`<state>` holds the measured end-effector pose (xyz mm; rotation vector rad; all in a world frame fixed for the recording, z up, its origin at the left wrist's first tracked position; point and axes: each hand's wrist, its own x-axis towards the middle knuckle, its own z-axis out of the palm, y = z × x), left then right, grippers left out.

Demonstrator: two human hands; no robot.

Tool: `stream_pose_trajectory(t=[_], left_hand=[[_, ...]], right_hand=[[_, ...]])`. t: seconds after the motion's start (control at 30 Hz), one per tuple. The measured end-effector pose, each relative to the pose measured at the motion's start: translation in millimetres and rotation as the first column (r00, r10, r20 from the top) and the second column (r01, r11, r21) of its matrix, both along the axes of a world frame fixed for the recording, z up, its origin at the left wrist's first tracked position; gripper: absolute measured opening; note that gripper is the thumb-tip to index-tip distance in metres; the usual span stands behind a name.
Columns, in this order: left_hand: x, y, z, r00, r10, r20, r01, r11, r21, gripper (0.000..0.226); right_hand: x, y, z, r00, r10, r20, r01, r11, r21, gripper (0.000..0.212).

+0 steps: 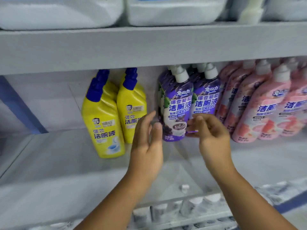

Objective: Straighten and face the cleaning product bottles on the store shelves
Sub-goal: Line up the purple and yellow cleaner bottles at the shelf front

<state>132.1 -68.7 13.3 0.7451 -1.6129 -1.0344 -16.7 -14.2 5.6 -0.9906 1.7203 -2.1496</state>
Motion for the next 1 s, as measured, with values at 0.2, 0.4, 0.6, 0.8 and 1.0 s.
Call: stream_pose_trajectory(t=[0.2,0.4,0.6,0.8,1.0], left_hand=[[-92.6,-46.0,-16.3,0.985,0.164,0.053,-0.162,0.986,-0.039,0.074],[-109.1,-60.7,-21.6,0.967,0.239,0.086,-0.238,0.971,-0.018,0.084],[-109.5,-62.1,-22.7,0.972,0.198,0.127,-0.207,0.976,0.063,0.050],[-102.7,-54.5,-32.1,0.982,0.109,0.156,-0.118,0.992,0.052,0.046],[-92.5,-48.0,-46.4,0.965,0.168,0.201,-0.195,0.973,0.124,0.057]], right_hand=[[-107.3,-8.2,6.0,0.999,-0.030,-0.043,0.035,0.994,0.101,0.036],[-135.7,-39.5,-2.2,0.925,0.371,-0.078,-0.327,0.885,0.331,0.110],[-139.1,-45.7,-7.0,0.887,0.446,-0.122,-0.403,0.875,0.269,0.067],[-135.2,-39.9,-13.1,0.882,0.465,-0.077,-0.439,0.869,0.228,0.058],[-133.7,-29.4,-25.4,0.910,0.401,-0.104,-0.371,0.901,0.224,0.046]])
